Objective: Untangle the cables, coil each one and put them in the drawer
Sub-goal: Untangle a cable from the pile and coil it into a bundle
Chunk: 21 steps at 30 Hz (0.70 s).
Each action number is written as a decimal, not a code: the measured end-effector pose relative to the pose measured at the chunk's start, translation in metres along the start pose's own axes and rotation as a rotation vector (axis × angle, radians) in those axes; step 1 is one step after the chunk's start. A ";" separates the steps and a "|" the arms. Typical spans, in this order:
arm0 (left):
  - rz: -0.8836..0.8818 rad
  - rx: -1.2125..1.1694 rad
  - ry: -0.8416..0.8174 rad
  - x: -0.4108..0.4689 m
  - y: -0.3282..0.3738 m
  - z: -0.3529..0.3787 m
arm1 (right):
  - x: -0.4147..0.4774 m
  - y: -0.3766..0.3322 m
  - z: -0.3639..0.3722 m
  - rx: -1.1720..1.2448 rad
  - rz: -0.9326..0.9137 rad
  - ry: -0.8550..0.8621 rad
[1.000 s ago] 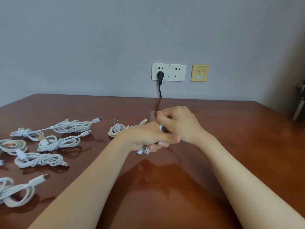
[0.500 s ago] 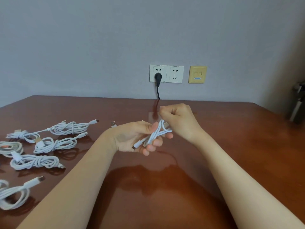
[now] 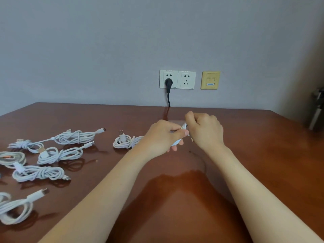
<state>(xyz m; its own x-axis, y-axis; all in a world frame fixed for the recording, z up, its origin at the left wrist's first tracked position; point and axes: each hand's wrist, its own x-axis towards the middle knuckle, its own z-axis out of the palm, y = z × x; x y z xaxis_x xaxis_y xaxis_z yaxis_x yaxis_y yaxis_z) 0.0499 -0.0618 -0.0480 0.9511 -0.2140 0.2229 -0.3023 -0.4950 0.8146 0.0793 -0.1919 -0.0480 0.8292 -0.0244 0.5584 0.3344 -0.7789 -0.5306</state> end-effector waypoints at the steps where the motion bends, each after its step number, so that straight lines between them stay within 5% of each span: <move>1: -0.009 -0.011 -0.010 0.001 -0.001 0.000 | 0.000 0.000 -0.001 -0.027 -0.019 -0.004; 6: -0.099 -0.094 -0.076 0.000 -0.008 -0.005 | 0.007 0.009 -0.015 -0.156 -0.021 0.060; 12: -0.171 -0.196 -0.180 -0.002 -0.016 -0.020 | 0.014 0.020 -0.031 0.481 -0.019 -0.409; 21: -0.065 -0.393 -0.339 -0.008 -0.002 -0.017 | 0.004 0.010 -0.007 0.906 0.201 -0.443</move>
<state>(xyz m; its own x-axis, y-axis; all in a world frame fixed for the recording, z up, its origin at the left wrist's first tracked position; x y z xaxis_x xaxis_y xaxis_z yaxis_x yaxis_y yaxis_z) 0.0439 -0.0445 -0.0424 0.8731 -0.4866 0.0320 -0.1343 -0.1768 0.9750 0.0828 -0.2042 -0.0460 0.9366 0.2745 0.2179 0.2309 -0.0157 -0.9728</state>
